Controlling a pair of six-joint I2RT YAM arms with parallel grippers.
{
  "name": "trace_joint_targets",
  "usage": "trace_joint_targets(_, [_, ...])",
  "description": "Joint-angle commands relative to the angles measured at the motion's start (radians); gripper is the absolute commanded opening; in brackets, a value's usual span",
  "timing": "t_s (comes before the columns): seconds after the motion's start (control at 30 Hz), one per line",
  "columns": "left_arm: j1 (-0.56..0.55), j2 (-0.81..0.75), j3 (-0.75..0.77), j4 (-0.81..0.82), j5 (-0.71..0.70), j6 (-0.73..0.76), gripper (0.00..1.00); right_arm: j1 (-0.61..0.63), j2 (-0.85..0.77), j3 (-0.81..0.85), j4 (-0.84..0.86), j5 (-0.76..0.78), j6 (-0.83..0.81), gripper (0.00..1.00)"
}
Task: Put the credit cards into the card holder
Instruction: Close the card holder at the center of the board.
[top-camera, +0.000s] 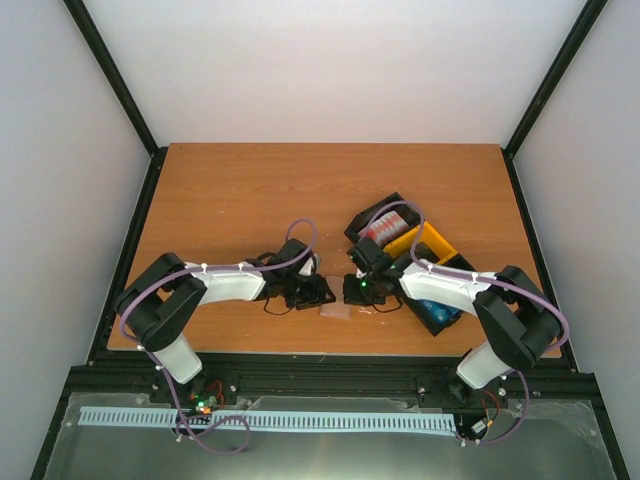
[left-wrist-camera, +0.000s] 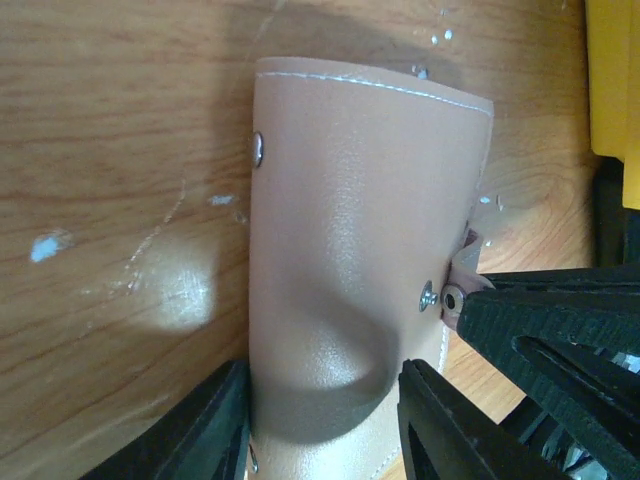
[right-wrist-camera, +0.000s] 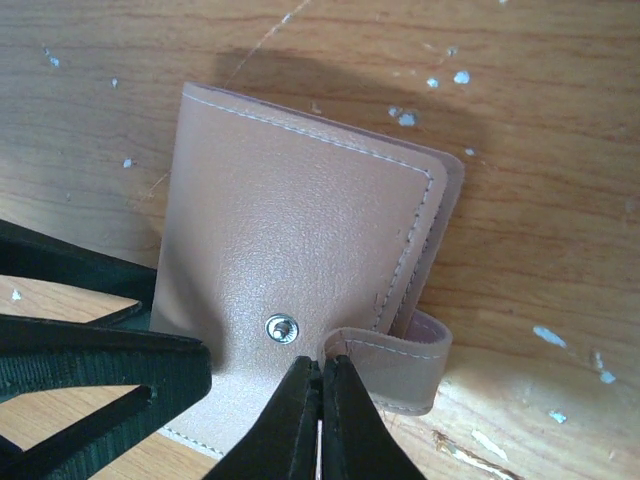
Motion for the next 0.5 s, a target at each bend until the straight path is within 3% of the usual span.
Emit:
trace_joint_targets(0.0, [-0.004, 0.038, -0.085, -0.009, -0.181, -0.034, 0.44, -0.029, -0.021, -0.016, 0.042, -0.028, -0.070, 0.03])
trace_joint_targets(0.47, [-0.006, 0.034, -0.159, 0.119, -0.121, -0.041, 0.40, -0.078, -0.033, 0.018, -0.005, -0.099, -0.157, 0.03])
